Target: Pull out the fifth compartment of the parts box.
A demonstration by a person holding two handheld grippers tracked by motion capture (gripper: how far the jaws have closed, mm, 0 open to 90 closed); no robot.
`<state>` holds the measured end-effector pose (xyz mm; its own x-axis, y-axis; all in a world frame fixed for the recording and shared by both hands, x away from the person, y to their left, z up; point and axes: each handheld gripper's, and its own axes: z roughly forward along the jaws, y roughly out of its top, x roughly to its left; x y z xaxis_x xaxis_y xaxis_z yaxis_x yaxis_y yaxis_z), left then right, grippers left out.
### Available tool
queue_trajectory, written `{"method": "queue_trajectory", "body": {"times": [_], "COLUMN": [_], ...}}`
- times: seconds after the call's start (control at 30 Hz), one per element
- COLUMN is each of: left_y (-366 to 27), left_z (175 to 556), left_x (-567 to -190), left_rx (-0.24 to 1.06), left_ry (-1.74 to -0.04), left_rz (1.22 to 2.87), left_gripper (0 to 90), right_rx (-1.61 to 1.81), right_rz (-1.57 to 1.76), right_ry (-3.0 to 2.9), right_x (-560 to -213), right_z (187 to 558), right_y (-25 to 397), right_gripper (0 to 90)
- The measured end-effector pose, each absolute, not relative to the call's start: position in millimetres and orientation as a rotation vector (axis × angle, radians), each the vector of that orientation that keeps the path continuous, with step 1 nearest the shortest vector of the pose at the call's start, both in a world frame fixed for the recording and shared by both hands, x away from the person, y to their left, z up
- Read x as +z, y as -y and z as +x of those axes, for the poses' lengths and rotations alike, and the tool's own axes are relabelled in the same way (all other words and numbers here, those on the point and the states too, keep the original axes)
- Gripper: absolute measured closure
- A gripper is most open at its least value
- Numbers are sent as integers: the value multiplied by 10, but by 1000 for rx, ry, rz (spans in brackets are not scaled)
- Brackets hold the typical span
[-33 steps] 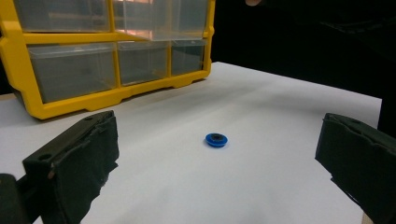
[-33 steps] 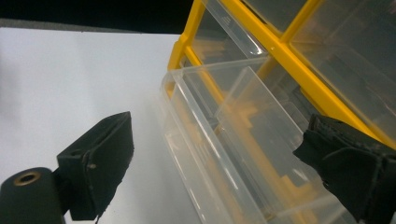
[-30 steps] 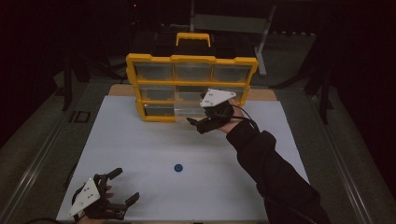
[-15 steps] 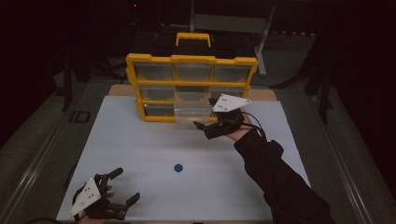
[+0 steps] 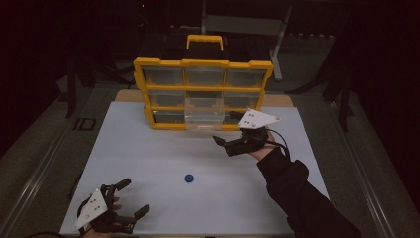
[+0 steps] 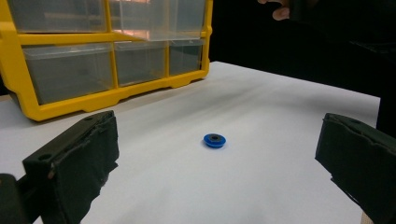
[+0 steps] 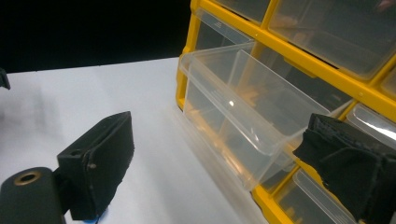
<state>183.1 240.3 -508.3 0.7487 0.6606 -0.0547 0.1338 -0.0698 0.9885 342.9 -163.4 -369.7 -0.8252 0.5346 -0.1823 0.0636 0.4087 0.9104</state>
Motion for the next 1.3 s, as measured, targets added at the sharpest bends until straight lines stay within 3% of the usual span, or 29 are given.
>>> {"method": "queue_trajectory", "body": {"times": [1.3], "left_y": [-2378], "left_z": [1838], "left_x": [-5083], "left_rx": [492], "left_ry": [-654], "left_rz": [1618], "left_gripper": [0], "right_rx": [1488], "right_rz": [648], "right_ry": [-2126], "right_x": [-4446], "right_z": [2740], "right_y": [2247], "right_gripper": [92]}}
